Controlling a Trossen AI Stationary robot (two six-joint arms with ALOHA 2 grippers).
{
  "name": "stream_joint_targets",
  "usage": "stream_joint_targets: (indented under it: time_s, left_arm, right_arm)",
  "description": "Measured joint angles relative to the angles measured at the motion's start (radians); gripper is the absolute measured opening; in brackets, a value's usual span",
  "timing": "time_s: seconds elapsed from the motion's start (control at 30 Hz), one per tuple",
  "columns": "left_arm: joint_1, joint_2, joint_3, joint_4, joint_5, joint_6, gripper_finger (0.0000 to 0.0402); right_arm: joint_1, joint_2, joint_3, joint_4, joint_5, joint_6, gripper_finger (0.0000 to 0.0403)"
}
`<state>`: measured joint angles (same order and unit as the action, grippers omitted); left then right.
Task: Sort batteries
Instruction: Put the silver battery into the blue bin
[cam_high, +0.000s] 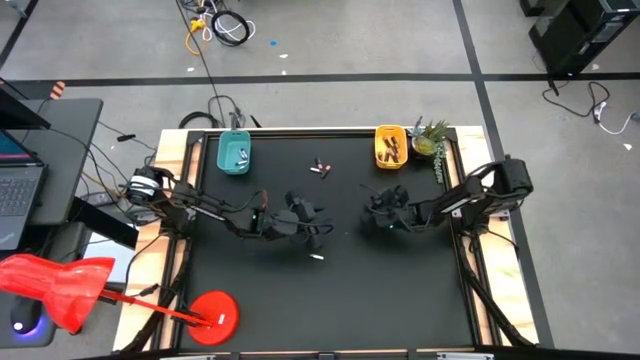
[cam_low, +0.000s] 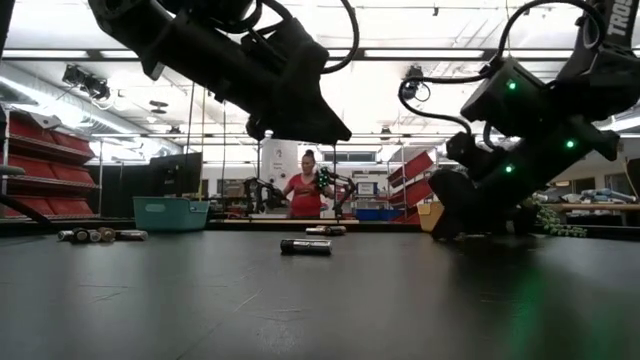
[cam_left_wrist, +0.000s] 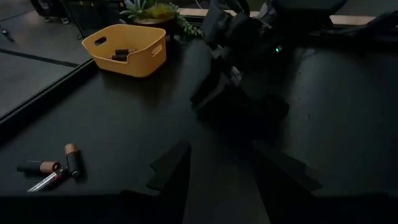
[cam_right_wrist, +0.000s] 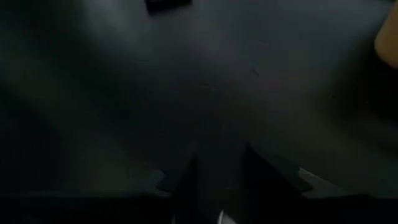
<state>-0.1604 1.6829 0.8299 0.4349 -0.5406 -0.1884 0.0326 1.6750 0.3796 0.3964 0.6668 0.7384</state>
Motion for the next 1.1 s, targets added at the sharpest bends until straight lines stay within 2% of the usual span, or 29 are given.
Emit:
stream_joint_targets:
  time_s: [0.1, 0.27, 0.3, 0.37, 0.47, 0.53, 0.63, 0.83, 0.97, 1.1]
  left_arm:
    - [0.0, 0.0, 0.0, -0.01, 0.0, -0.005, 0.0175]
    - [0.0, 0.0, 0.0, -0.01, 0.0, -0.007, 0.0175]
    - [0.0, 0.0, 0.0, -0.01, 0.0, -0.006, 0.0175]
    - [0.0, 0.0, 0.0, -0.01, 0.0, -0.007, 0.0175]
    - [0.0, 0.0, 0.0, -0.013, 0.0, -0.007, 0.0175]
    - [-0.001, 0.0, 0.0, -0.019, 0.0, -0.007, 0.0175]
    - [-0.005, 0.0, 0.0, -0.052, 0.002, -0.007, 0.0175]
    - [-0.006, 0.0, 0.0, -0.057, 0.003, -0.007, 0.0175]
    - [-0.01, 0.0, 0.0, -0.026, 0.003, -0.007, 0.0175]
    - [-0.011, 0.0, 0.0, -0.007, 0.004, 0.005, 0.0175]
  right_arm:
    - [0.005, 0.022, 0.005, -0.001, 0.006, 0.01, 0.0131]
    - [0.019, 0.027, 0.006, 0.005, -0.008, -0.007, 0.0022]
    - [0.018, 0.027, 0.006, 0.007, -0.012, -0.026, 0.0013]
    - [0.016, 0.024, 0.004, 0.015, -0.013, -0.058, 0.0013]
    - [0.027, -0.021, -0.001, 0.029, -0.045, -0.2, 0.0009]
    - [0.058, -0.088, -0.005, 0.0, -0.152, -0.301, 0.0008]
    - [0.103, -0.231, -0.003, -0.095, -0.261, -0.4, 0.0021]
    - [0.178, -0.484, 0.0, -0.35, -0.295, -0.432, 0.0098]
    - [0.189, -0.548, -0.003, -0.584, -0.287, -0.347, 0.0155]
    - [0.184, -0.542, -0.003, -0.652, -0.275, -0.325, 0.0192]
